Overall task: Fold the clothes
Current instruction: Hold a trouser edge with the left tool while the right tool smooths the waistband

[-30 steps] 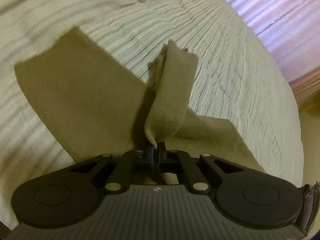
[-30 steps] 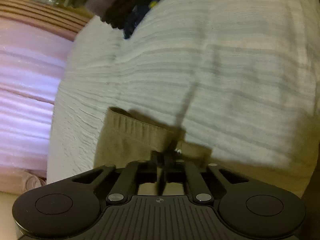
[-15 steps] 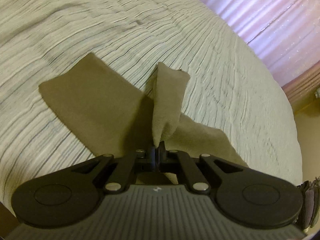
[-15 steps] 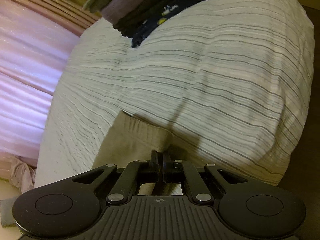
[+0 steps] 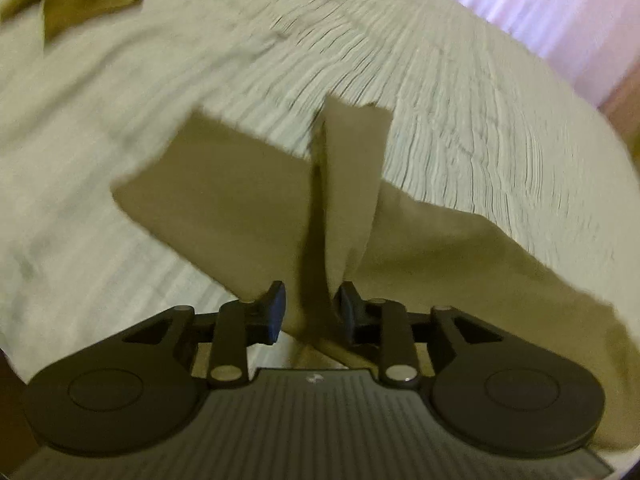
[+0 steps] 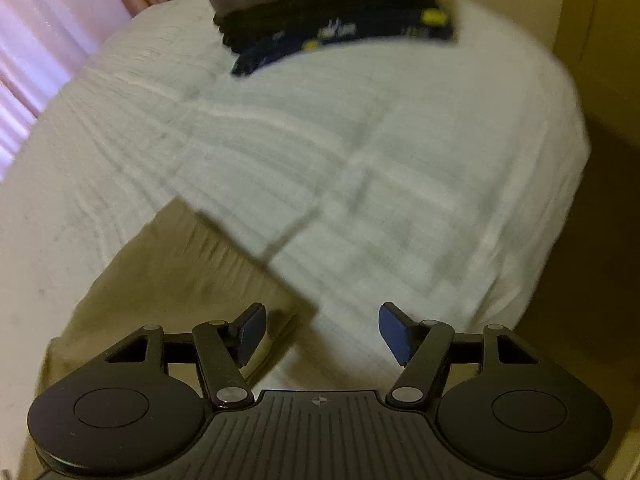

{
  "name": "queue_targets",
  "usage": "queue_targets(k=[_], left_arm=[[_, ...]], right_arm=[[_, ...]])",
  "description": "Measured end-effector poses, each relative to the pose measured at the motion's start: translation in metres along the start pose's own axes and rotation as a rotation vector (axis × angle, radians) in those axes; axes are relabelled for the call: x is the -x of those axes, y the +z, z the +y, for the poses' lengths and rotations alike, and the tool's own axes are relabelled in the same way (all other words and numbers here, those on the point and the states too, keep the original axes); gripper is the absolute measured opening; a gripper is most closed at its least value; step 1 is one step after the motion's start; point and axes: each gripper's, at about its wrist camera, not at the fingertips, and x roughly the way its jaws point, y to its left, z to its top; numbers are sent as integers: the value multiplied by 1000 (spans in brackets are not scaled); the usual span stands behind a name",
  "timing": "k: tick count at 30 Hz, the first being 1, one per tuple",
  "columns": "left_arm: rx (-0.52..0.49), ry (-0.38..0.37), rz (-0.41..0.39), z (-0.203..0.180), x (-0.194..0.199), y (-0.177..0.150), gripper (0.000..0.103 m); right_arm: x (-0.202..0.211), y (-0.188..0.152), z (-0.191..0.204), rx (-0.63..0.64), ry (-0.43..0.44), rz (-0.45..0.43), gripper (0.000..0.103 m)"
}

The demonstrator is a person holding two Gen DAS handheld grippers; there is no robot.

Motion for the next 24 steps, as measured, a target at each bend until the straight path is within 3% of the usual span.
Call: queue_targets(k=[2,5,9,11,12,13,14,19,21,24], left_arm=[[-106,35,-30,-13,8,11,27],[-186,4,-54,-26,-2,37,35],[-19,-67,-44,-14,-44,78,38],[134,-101,-19,5,-71,93,38],[218,-135,-9,16,-81,97,30],[299,-188,-8,28,-89,99,3],[341,-228,-13,35,-91,100,4],[378,-280,-230,62,-32,77,4],[428,-258,-242,80,-19,57,4],[417,-162,-173,96,-32,28,6]], right_arm=[[5,6,4,-25,8,-26,66],[0,9,17,-51,42,-29,66],[-8,0,42,-44,87,-3,66],[-11,-6,54,-29,102,6,66],[-12,-8,59,-21,104,10,66],[-14,-11,63,-14,104,17,66],[-14,-12,66,-10,103,24,66],[-15,-17,74,-16,90,30,66],[-17,-19,77,-14,88,32,66],[-22,-23,86,-7,90,43,66]])
